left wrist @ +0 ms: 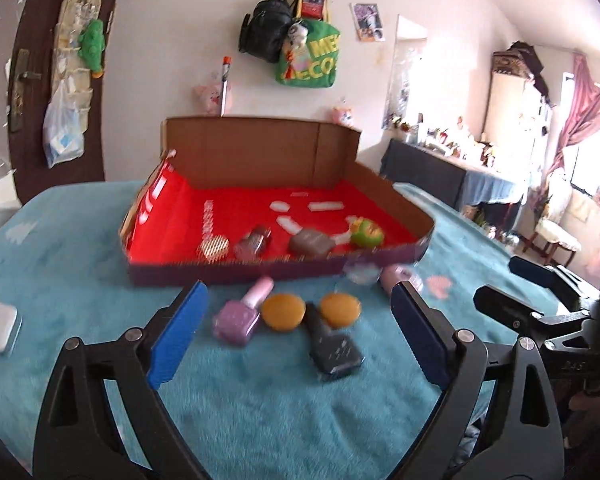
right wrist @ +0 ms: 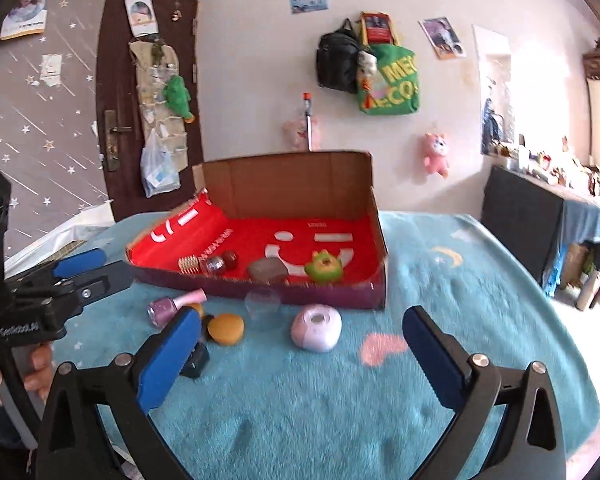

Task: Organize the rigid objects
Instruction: 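Open both tools and withdraw them from the box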

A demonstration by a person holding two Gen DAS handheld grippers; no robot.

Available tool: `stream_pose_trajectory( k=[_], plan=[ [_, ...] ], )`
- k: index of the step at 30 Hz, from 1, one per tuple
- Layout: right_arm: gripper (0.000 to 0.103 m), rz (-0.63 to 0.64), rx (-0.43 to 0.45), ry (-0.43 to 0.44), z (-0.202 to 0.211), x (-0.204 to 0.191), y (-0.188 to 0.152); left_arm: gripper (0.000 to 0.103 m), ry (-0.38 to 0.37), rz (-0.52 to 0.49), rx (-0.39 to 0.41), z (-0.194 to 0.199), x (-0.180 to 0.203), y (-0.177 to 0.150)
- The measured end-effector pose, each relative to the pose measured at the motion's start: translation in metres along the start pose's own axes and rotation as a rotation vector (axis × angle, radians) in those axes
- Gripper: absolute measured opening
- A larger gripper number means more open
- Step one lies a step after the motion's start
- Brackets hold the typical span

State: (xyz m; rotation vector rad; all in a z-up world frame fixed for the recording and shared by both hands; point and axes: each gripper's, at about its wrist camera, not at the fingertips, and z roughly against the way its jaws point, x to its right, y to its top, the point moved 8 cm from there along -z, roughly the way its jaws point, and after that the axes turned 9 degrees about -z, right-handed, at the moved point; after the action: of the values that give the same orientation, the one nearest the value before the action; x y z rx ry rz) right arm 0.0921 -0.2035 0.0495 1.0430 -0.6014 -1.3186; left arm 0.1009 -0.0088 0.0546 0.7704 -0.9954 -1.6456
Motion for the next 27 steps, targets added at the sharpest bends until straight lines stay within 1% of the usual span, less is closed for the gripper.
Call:
stream_pose_trajectory(
  k=[3,7,11,15,27],
  plan=[
    [0.103,0.002,-0.021,-0.032,-0.006,0.004,-0.017,0.094,0.011,0.003,-0.044,-0.007,0.001,-0.020],
    [0.103,-0.022,-0.041,-0.032,-0.012,0.007,-0.036,0.094,0.023,0.022,-0.091,-0.016,-0.001,-0.041],
    [0.103,-0.057,-0.064,-0.031,-0.017,0.011,-0.048,0.094,0.029,0.042,-0.116,-0.019,-0.002,-0.053],
    [0.103,-0.081,-0.077,-0.031,-0.019,0.014,-0.053,0.094,0.032,0.041,-0.121,-0.019,-0.003,-0.056],
    [0.103,-0.075,-0.103,-0.048,-0.024,0.015,-0.055,0.094,0.037,0.047,-0.143,-0.026,-0.011,-0.053]
  ],
)
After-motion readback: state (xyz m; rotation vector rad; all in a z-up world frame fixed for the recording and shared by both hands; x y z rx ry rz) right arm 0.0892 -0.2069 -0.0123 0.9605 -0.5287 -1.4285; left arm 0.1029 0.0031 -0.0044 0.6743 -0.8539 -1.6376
